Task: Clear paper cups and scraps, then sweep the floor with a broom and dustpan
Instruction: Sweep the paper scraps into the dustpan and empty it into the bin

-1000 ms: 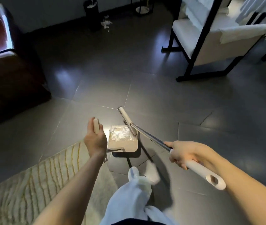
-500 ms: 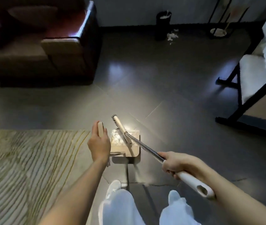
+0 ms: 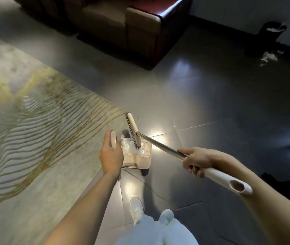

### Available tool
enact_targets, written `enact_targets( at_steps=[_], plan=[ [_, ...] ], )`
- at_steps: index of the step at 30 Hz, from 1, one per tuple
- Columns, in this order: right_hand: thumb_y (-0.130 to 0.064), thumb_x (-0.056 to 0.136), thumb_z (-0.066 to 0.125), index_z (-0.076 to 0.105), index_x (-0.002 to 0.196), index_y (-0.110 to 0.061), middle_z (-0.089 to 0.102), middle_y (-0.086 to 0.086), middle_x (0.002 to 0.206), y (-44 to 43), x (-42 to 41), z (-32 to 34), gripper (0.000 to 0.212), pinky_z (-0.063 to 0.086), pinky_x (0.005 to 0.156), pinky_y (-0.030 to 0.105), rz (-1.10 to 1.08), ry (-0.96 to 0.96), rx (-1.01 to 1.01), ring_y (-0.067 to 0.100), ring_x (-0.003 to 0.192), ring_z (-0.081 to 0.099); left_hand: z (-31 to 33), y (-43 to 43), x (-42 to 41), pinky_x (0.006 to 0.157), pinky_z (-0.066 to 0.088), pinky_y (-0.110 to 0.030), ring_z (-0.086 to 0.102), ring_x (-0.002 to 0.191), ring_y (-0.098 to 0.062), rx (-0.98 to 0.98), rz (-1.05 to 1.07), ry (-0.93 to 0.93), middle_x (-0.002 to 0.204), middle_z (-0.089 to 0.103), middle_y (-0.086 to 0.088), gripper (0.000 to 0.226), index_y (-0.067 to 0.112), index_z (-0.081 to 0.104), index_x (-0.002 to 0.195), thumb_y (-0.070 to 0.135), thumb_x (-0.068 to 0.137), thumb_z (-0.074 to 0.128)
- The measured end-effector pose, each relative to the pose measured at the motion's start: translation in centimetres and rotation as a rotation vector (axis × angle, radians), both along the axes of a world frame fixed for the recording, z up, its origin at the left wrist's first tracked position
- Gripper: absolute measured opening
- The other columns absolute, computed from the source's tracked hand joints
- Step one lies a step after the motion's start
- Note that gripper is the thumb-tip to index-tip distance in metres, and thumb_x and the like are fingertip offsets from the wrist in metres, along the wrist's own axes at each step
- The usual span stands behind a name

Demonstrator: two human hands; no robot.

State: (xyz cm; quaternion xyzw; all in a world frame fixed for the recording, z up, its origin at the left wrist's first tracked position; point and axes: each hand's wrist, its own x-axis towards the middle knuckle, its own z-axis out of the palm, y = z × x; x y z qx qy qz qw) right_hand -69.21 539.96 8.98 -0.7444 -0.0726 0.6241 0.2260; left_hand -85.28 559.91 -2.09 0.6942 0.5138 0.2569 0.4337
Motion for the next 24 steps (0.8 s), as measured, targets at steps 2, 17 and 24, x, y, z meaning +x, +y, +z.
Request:
enact_targets(
  at_steps=[2,17,24],
  plan=[
    [0.003,0.089,0.051,0.036,0.144,-0.027,0.047,0.001,0.049,1.5,0.6,-0.3,0.065,0.038,0.036,0.017,0.062,-0.012,0.012,0.007,0.034,0.041,-0.2,0.2,-0.8,0.081,0.038,-0.020,0.051,0.090,-0.003,-0.009,0.020,-0.007,0.100,0.054,0.025,0.036,0.044,0.051,0.126,0.026,0.096,0.055],
    [-0.003,0.076,0.046,0.052,0.113,-0.011,0.060,0.005,0.057,14.0,10.5,-5.3,0.039,0.049,0.049,0.026,0.875,-0.390,-0.024,0.019,0.044,0.055,-1.0,1.7,1.0,0.055,0.037,-0.002,0.059,0.069,0.001,-0.017,0.295,0.123,0.084,0.061,0.014,0.029,0.038,0.055,0.121,0.025,0.096,0.056],
    [-0.001,0.078,0.049,0.048,0.086,-0.010,0.058,0.004,0.061,18.2,12.4,-10.7,0.012,0.041,0.041,0.020,1.101,-0.453,-0.135,0.013,0.039,0.054,-1.9,4.2,1.6,0.070,0.053,-0.036,0.063,0.086,-0.029,-0.066,0.405,0.142,0.104,0.061,0.006,0.026,0.041,0.053,0.120,0.029,0.097,0.055]
  ],
)
